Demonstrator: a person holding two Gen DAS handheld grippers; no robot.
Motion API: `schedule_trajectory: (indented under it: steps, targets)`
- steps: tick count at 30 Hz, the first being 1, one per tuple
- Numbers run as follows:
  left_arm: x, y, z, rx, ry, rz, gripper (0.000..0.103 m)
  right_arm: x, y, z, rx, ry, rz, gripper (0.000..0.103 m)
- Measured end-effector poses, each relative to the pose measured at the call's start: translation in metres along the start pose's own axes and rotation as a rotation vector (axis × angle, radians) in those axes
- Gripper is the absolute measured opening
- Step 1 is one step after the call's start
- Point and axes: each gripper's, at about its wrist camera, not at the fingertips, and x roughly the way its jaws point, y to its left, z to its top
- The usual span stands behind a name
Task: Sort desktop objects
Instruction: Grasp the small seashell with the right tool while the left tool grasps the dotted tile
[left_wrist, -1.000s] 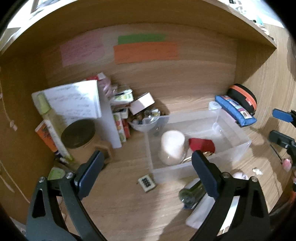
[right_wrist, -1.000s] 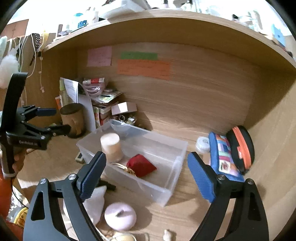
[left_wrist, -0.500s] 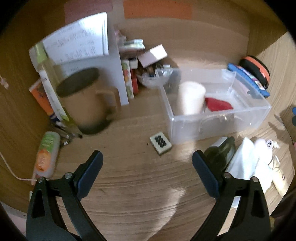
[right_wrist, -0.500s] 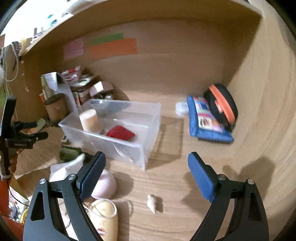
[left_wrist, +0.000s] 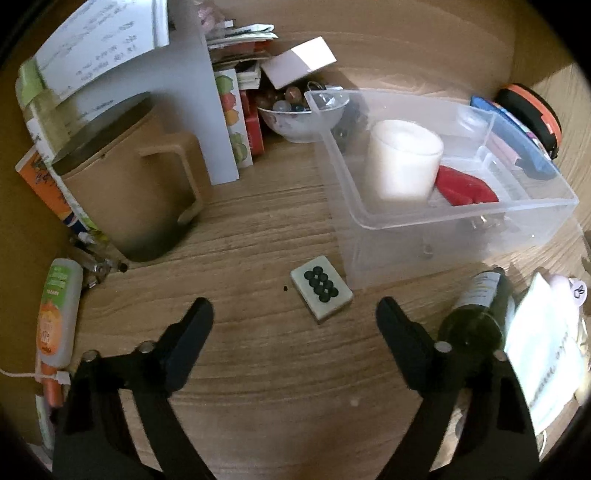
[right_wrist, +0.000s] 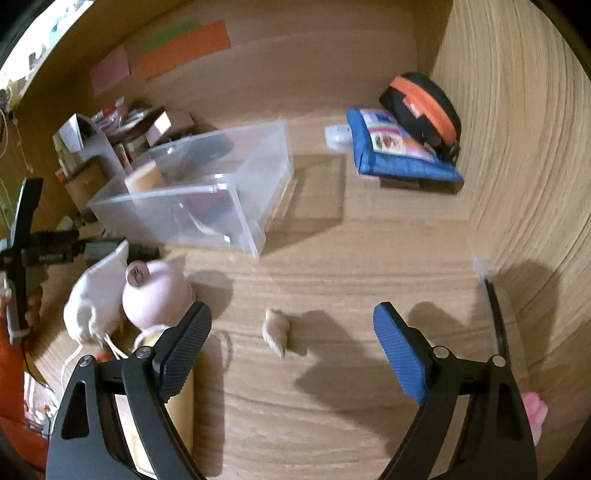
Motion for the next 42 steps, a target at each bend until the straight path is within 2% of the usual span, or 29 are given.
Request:
schedule_trajectory:
  steps: [4,6,9,15,19,22,26,31,38,42]
  targets:
    - [0.007,-0.003,0.002,0.016,0.014,0.01,0.077,0.005,0.0,-0.004,-0.019,0.013,0.002,0.082]
    - [0.01,-0.004,0.003,0.023,0.016,0.017,0.075,0.009,0.002,-0.005,-0.036,0.023,-0.004,0.075]
    - [0.011,-0.006,0.003,0.024,0.016,0.02,0.075,0.016,0.006,-0.005,-0.059,0.038,-0.005,0.059]
    - [0.015,-0.006,0.004,0.031,0.023,0.0,0.074,0.024,0.01,-0.006,-0.092,0.046,-0.016,0.04]
    - [0.017,0.0,0.004,0.032,0.027,-0.043,0.073,0.025,0.013,-0.007,-0.112,0.043,-0.026,0.038]
    - [0.018,0.001,0.004,0.039,0.033,-0.1,0.064,0.025,0.016,-0.007,-0.121,0.038,-0.029,0.031]
    - [0.018,0.001,0.003,0.066,0.017,-0.133,0.062,0.025,0.016,-0.006,-0.122,0.038,-0.02,0.02]
    - [0.015,-0.003,0.001,0.101,-0.001,-0.159,0.049,0.023,0.016,-0.008,-0.112,0.036,0.001,0.016]
    - [0.016,-0.011,0.003,0.129,-0.019,-0.159,0.042,0.018,0.019,-0.009,-0.104,0.013,0.002,0.016]
    - [0.013,-0.009,0.001,0.117,-0.024,-0.138,0.029,0.01,0.017,-0.005,-0.08,-0.011,0.004,0.016]
